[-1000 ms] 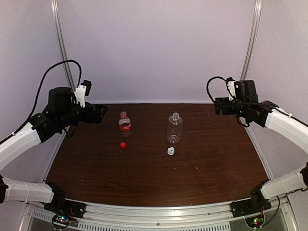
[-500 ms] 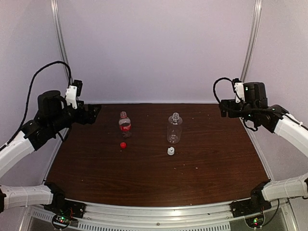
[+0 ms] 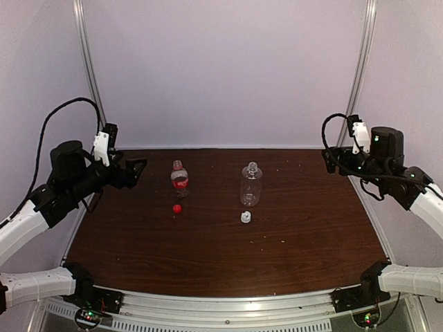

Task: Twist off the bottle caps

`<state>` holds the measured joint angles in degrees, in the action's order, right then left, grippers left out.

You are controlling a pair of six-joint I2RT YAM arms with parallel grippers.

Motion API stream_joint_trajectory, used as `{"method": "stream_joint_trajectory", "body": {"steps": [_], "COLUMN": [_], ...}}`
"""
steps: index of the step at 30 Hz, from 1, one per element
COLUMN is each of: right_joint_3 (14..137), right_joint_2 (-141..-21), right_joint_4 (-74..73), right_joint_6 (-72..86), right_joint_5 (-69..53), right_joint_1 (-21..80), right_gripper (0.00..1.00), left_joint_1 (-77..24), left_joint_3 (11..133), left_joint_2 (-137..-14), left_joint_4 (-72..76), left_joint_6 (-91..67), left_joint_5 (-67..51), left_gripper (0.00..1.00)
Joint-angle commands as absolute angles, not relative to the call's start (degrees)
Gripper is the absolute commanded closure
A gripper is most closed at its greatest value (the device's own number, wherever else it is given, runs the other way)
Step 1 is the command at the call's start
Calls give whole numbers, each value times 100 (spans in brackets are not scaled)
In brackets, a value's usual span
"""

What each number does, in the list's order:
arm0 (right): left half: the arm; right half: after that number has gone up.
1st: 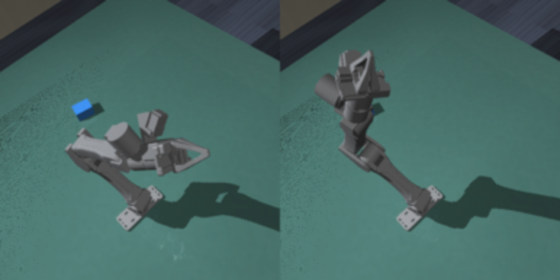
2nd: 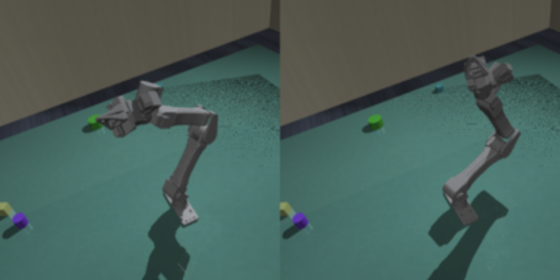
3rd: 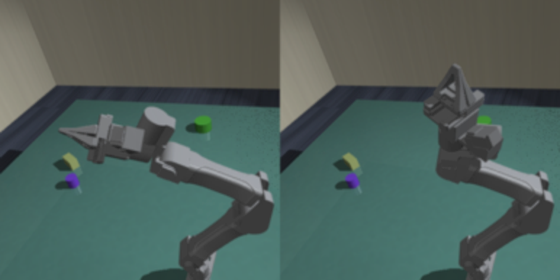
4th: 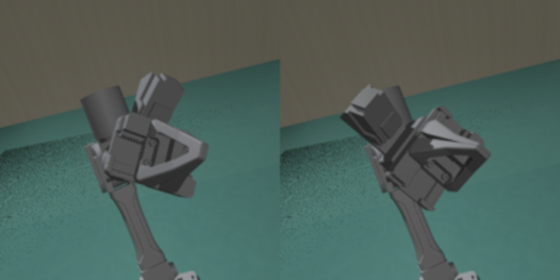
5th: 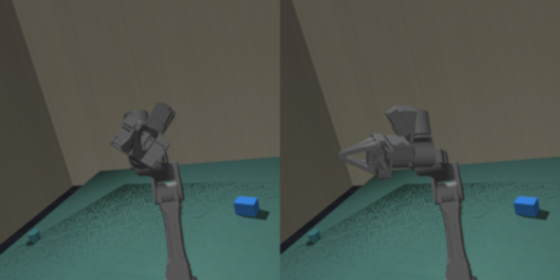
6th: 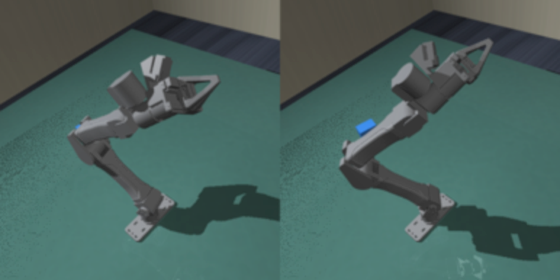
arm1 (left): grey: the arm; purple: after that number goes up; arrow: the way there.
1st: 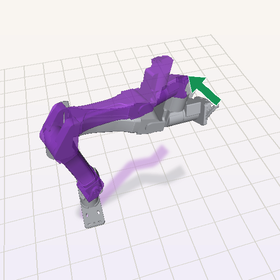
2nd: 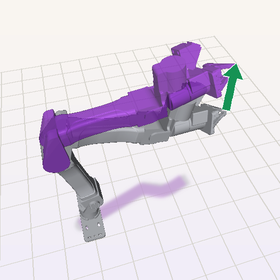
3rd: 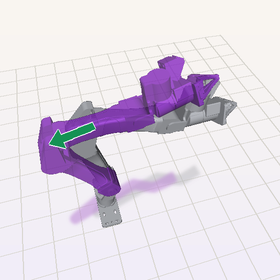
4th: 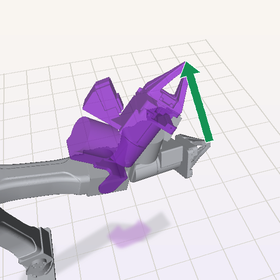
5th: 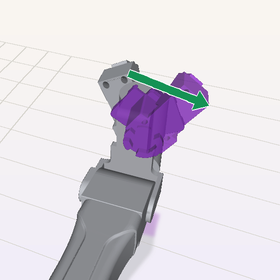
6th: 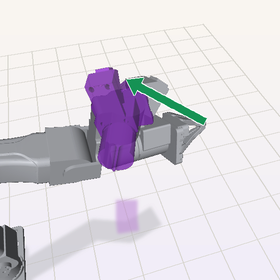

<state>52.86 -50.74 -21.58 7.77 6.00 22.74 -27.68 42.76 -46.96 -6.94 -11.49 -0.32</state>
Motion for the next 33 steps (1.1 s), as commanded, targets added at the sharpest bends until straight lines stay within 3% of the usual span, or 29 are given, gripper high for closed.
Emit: {"method": "stream_joint_trajectory", "body": {"steps": [1,33], "right_joint_3": [5197,5001], "right_joint_2": [-5062,-5124], "right_joint_4": [-2004,-1848], "right_joint_6": [773,860], "right_joint_5": [472,412], "right_joint_1": [2245,2247], "right_gripper": [0,0], "left_joint_1": [-2725,-2724], "left_joint_3": [4392,4387], "left_joint_2": [-4765,-4765], "left_joint_4": [-428,-511], "left_joint_6": [-1078,-1063], "left_joint_5": [-127,-87], "left_gripper": [2,2]}}
